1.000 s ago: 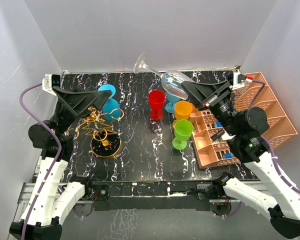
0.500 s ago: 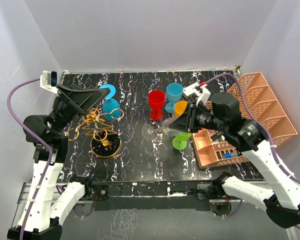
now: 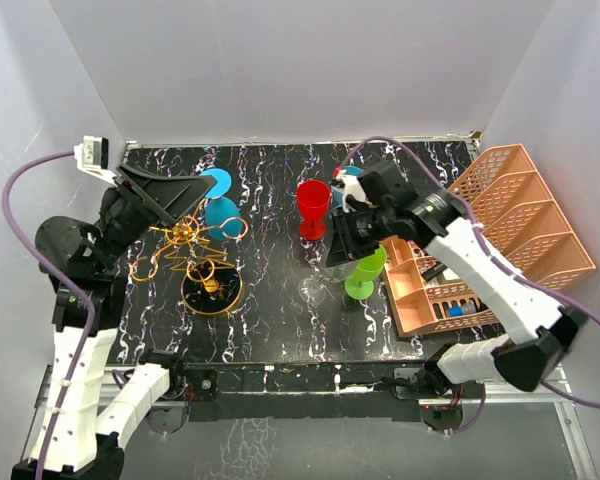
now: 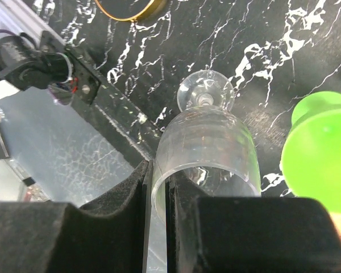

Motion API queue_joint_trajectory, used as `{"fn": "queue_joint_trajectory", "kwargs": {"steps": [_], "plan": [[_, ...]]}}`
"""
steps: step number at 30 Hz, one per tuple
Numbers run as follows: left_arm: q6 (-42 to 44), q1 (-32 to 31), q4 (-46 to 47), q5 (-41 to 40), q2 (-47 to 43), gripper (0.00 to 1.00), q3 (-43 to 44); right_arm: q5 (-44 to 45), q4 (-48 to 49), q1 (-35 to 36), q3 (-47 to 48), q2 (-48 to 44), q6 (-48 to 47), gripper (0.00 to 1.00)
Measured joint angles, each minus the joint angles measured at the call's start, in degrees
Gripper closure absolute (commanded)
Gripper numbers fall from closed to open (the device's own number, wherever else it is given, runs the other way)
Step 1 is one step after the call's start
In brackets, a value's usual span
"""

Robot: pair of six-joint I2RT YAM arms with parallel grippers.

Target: Take the wine glass off the wine glass rack

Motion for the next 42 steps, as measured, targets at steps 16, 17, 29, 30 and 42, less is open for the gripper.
{"fn": "queue_joint_trajectory", "kwargs": {"steps": [16,17,29,30,42], "plan": [[23.04,0.0,-30.01,-12.37,-6.82,0.03,16.48,16.7,-1.25,5.03,13.6,20.17,-2.32,0.92],[23.8,0.0,-31.15,-12.9,-6.93,0.03,16.79,17.33,-1.33,5.03,14.27,21.14,-2.56,0.92],[28.87,0.0,-39.45,-16.02,-7.5,0.03,19.21,20.76,-1.44,5.07,19.69,32.74,-4.9,0.92],[29.03,0.0,-39.69,-16.15,-7.54,0.03,19.3,20.96,-1.36,5.09,19.91,32.74,-4.96,0.92],[29.03,0.0,-40.46,-16.26,-7.89,0.03,19.1,23.43,-1.27,4.98,21.07,33.62,-5.46,0.58]]}}
